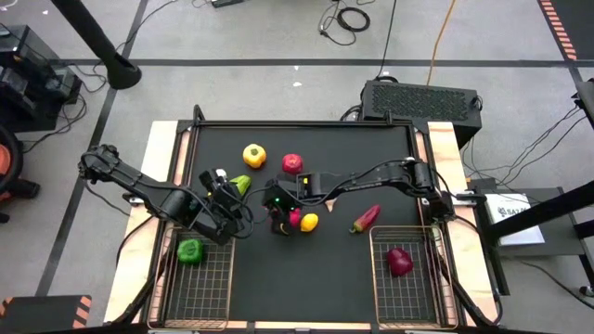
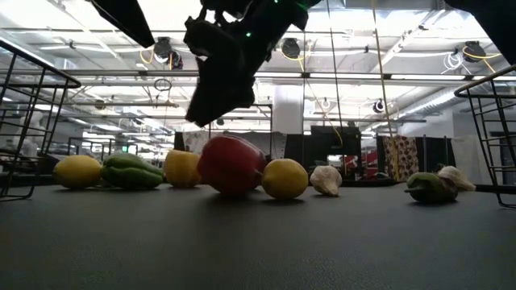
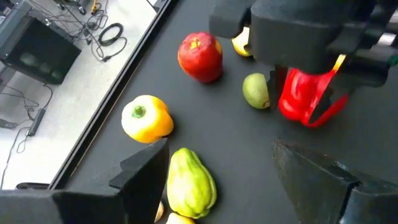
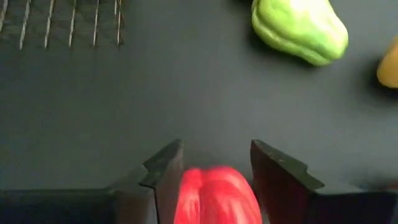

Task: Sort produce into baskets
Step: Put the red bell pepper into the left gold wire basket

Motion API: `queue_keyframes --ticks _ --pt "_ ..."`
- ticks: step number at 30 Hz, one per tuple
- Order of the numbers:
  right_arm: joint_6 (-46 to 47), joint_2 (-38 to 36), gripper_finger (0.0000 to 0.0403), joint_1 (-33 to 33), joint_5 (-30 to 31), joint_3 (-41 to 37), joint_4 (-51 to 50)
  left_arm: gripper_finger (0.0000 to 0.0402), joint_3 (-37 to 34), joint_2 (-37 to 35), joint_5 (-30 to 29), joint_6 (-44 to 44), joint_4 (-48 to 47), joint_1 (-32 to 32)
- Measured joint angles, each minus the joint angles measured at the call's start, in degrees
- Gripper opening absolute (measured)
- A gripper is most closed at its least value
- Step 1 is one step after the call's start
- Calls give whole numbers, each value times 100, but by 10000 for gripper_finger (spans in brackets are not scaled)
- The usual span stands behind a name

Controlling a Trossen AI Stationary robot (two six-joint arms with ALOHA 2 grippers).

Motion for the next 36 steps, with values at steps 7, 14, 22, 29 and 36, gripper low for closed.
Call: queue_keyframes --ticks 7,14,22,29,36 --pt "-191 -633 182 152 257 364 -2026 287 -68 0 -30 -2 37 0" --pt "297 -1384 183 512 1118 356 -3821 287 -267 0 -29 -86 335 73" --pt "386 -2258 183 1018 1906 -495 -3415 287 -269 319 376 1917 2905 305" --pt "1001 -3122 183 1236 2528 -1596 -3341 287 -234 1178 1588 2591 3677 793" --pt "1098 -3873 183 1403 2808 -2375 -2869 256 900 2360 2805 3484 3133 1437"
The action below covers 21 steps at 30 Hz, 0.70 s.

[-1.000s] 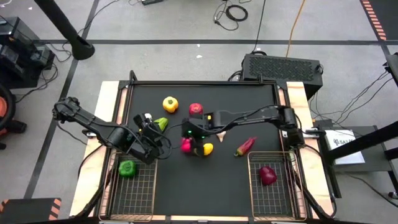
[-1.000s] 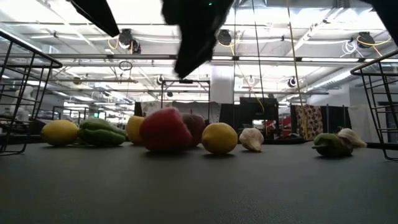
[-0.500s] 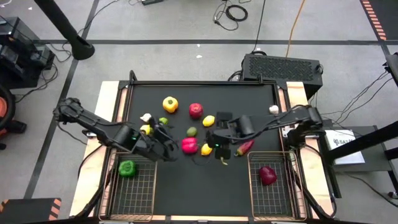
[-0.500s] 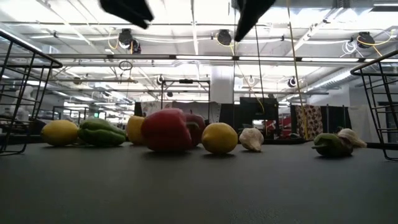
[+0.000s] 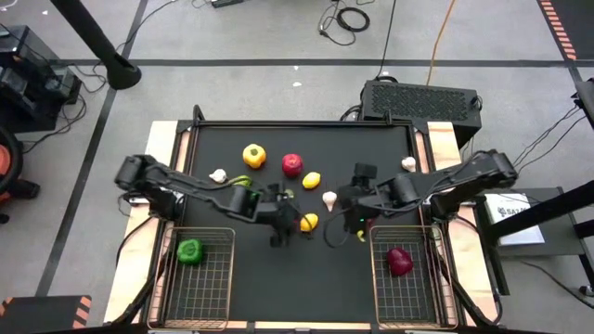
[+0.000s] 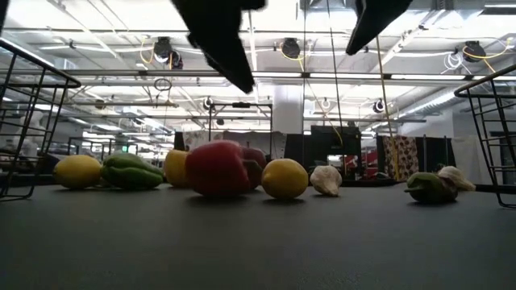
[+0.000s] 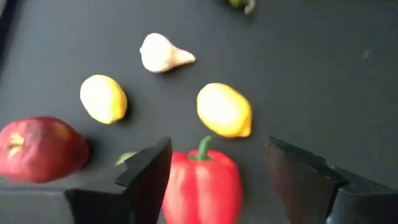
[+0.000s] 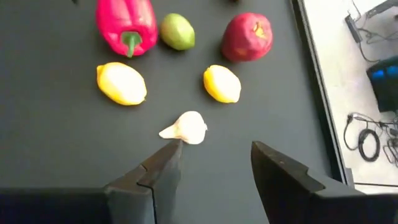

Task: Sort produce into baskets
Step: Put the red bell pepper into the left gold wire basket

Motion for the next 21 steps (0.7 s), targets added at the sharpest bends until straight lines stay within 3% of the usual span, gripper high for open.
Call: queue_keyframes --ticks 8,13,21 --pt "43 -377 183 119 20 -39 44 209 1218 1007 238 851 -1270 398" --pt "72 -397 183 154 16 -39 -123 199 1491 1467 811 1019 -1484 553" --pt "44 -400 183 151 8 -39 -131 198 1719 1964 949 1081 -1638 571"
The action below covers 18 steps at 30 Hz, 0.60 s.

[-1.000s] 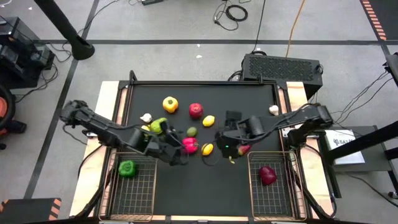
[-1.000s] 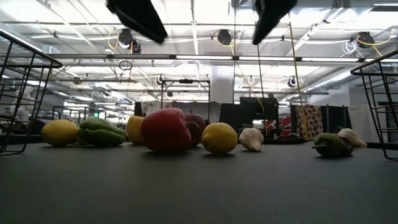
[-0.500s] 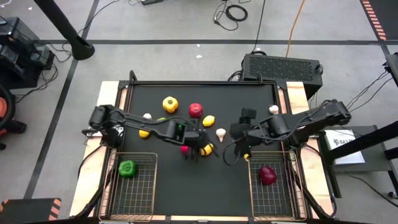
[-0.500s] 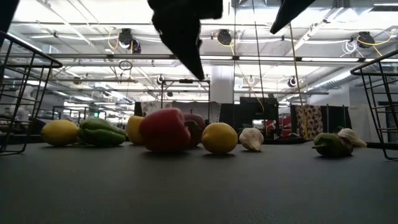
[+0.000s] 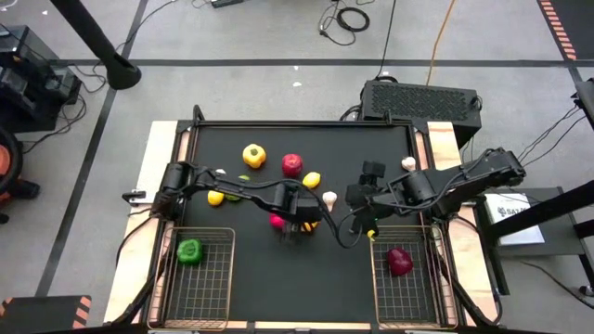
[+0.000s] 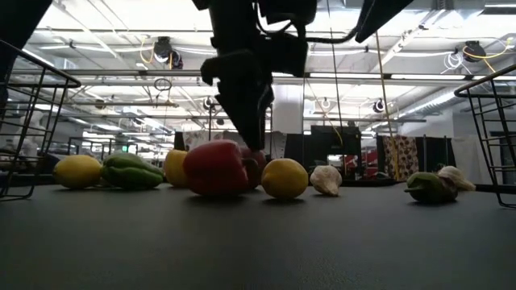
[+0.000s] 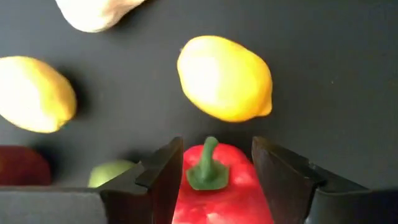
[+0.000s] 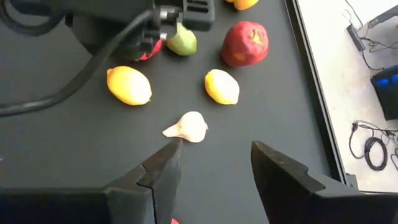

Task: Sort produce into baskets
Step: Put the red bell pepper into the left gold wire basket

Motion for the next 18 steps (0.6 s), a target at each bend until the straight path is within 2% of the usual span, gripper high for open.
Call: queue_keyframes --ticks 18 --pt "-46 0 183 0 -7 0 17 198 -4 117 33 97 -37 202"
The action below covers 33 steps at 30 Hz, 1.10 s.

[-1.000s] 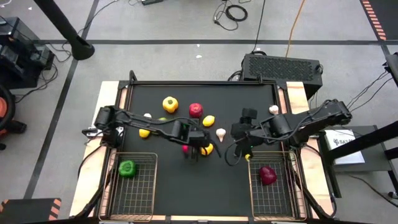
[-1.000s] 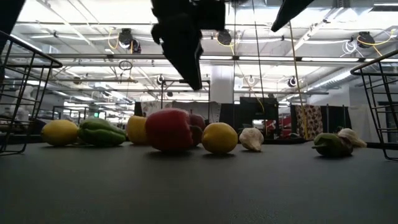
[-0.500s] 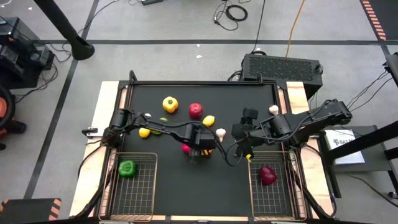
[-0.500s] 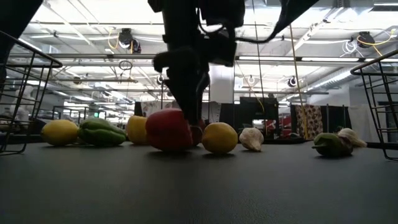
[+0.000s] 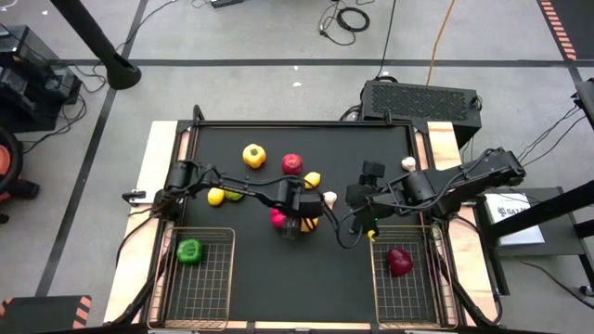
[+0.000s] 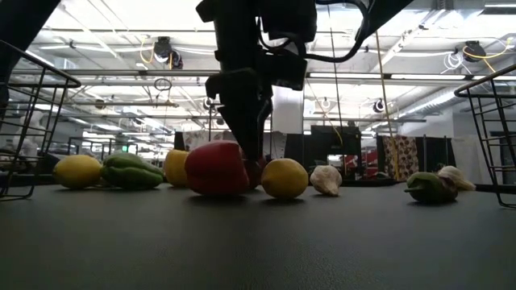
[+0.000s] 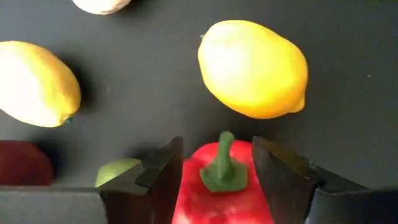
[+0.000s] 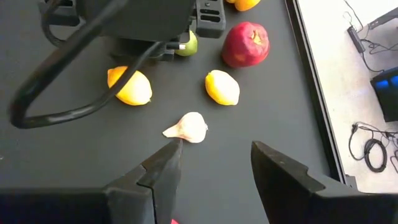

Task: Sort produce into baskets
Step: Put the red bell pepper into the left gold wire basket

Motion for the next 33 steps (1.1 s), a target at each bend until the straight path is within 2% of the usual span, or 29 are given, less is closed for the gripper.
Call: queue_keyframes --ticks 28,33 --pt "-22 2 183 0 -2 0 0 198 -2 114 171 107 -165 100" --pt "-20 2 183 0 0 2 0 173 -2 116 268 216 -179 94"
